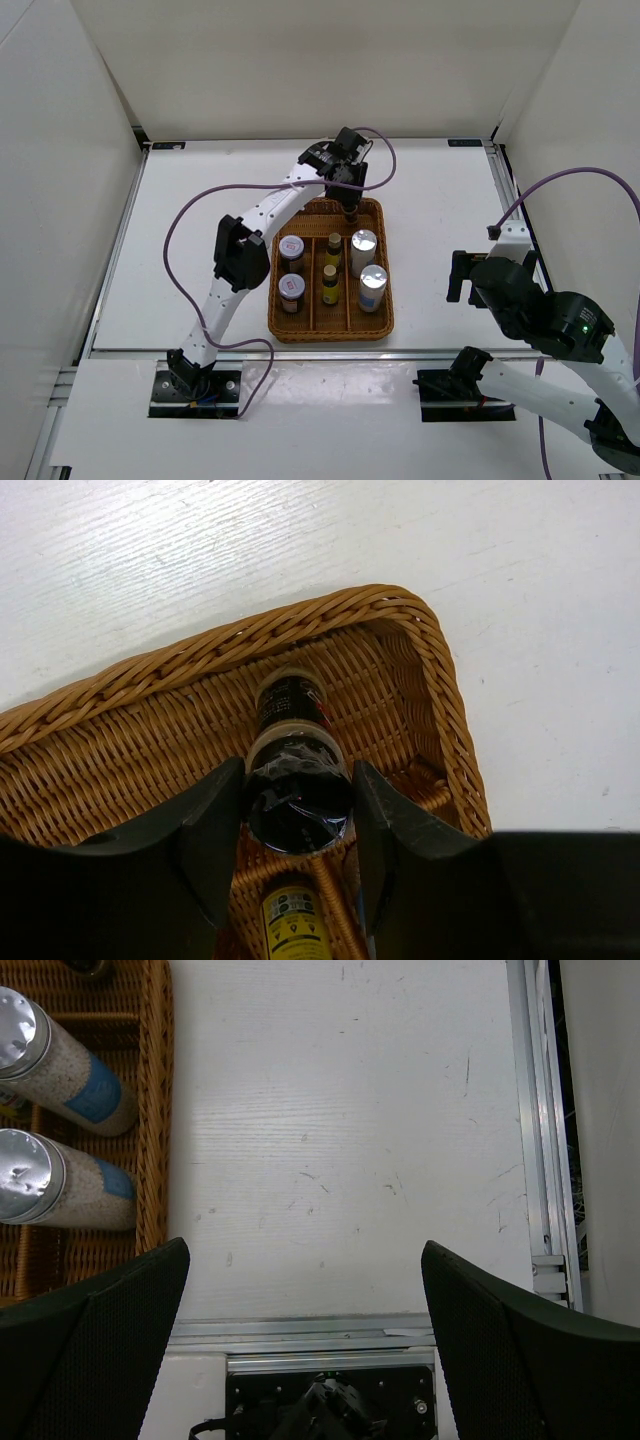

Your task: Organize the condiment bottles

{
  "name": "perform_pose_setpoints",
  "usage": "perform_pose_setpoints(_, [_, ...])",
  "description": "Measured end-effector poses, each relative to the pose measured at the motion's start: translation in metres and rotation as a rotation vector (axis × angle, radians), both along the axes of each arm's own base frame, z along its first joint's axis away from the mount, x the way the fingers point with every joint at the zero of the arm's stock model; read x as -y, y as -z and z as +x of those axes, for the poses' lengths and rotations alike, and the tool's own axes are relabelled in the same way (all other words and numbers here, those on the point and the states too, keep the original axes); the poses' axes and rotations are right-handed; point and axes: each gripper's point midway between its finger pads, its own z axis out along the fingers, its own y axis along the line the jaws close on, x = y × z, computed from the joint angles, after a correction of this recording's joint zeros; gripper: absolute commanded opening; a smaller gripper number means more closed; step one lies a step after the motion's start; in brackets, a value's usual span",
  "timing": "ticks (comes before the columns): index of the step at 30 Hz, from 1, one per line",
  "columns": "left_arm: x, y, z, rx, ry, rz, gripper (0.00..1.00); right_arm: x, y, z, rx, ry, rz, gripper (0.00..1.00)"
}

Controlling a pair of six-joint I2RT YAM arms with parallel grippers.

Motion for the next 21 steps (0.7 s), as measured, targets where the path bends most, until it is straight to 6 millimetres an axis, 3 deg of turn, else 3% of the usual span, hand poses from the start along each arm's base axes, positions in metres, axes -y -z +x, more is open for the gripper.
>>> perform_pose_setpoints(6, [0.003, 0.0098, -0.0013, -0.013, 0.002, 0.008, 0.15, 0.0001, 0.0, 0.0, 0.0, 0.0, 0.0, 1.0])
perform_pose_setpoints(9, [0.0043, 0.0116, -0.0016, -0.015, 0.003, 0.009, 0.24, 0.0, 0.0, 0.0, 0.0, 0.0, 0.0, 1.0])
perform_pose_setpoints(10, [0.0044, 0.011, -0.0012, -0.013, 0.002, 0.007, 0.36, 0.0001, 0.0, 0.0, 0.0, 0.0, 0.0, 1.0])
perform_pose_setpoints(12, [0.0049, 0.0102, -0.0007, -0.012, 0.001, 0.004, 0.48, 0.0001, 0.0, 0.0, 0.0, 0.0, 0.0, 1.0])
perform_pose_setpoints(13, [0.005, 0.0099, -0.0005, -0.011, 0.001, 0.004, 0.62, 0.0001, 0.0, 0.0, 0.0, 0.0, 0.0, 1.0])
perform_pose_setpoints(18, [0.0052, 0.0089, -0.0001, -0.007, 0.004, 0.003, 0.96, -0.0001, 0.0, 0.0, 0.0, 0.0, 0.0, 1.0])
perform_pose_setpoints(21, [0.0064, 0.0037, 0.0016, 0.004, 0.004, -0.004, 1.0, -0.0004, 0.0002, -0.0002, -0.002, -0.002, 0.001, 1.0])
